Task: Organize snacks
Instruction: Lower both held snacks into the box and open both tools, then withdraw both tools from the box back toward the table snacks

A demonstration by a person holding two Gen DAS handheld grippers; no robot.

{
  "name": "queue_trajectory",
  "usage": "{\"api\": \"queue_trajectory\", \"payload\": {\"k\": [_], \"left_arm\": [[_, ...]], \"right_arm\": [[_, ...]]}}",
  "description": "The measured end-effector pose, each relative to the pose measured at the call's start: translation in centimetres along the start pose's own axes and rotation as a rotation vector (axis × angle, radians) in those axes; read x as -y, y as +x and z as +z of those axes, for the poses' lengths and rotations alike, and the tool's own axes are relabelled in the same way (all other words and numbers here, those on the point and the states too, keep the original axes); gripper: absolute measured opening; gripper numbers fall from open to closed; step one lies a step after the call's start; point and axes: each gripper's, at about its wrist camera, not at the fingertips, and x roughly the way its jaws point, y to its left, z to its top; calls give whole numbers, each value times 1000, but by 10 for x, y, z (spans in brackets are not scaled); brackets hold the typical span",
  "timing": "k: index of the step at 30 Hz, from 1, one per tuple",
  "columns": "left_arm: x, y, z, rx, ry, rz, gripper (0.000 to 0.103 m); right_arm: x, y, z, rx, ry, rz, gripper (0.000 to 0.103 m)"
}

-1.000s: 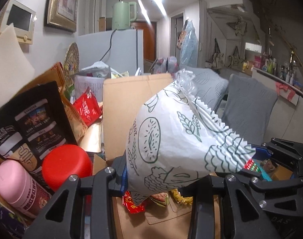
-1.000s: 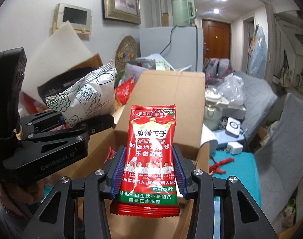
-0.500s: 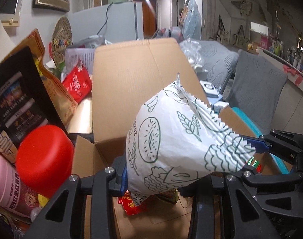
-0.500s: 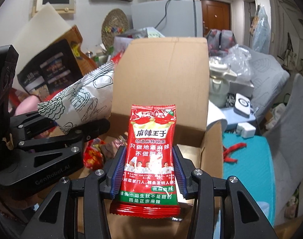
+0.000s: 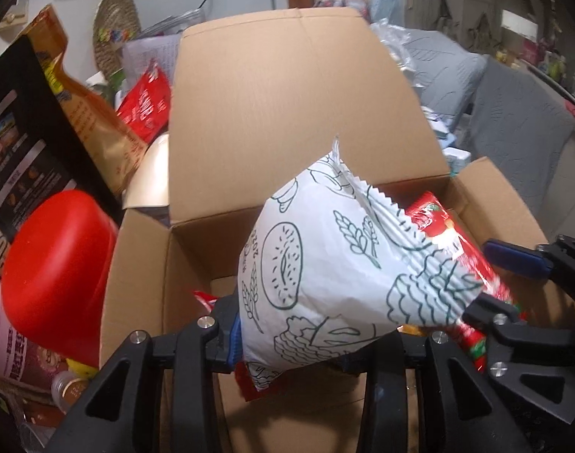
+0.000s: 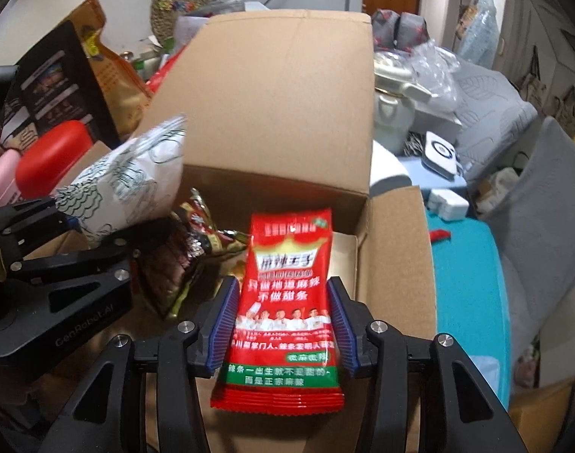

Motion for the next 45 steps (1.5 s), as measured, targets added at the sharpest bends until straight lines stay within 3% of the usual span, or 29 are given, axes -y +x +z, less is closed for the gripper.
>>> {"api": "queue_trajectory", "payload": {"k": [3,6,8,17,42,45], "left_arm": [[-3,0,0,1,-17,5,56],[1,-12,-1,31,-13,23,69],[2,-19,-1,50,-12,35,69],[-5,-49,-4,72,-47,-6,69],[-18,-202,-30,297,-31,-33,69],[-18,-216,-34,318,-26,-35,69]], "right_arm": [[0,-3,0,6,2,-28,61],[0,-10,0,18,4,-41,62],[0,-15,0,30,6,-48,67],[-2,-55,-5,103,40,-66,68],[-39,-195,-23,318,4,-116,68],[-45,-211,-29,349,-11,-125,71]]}}
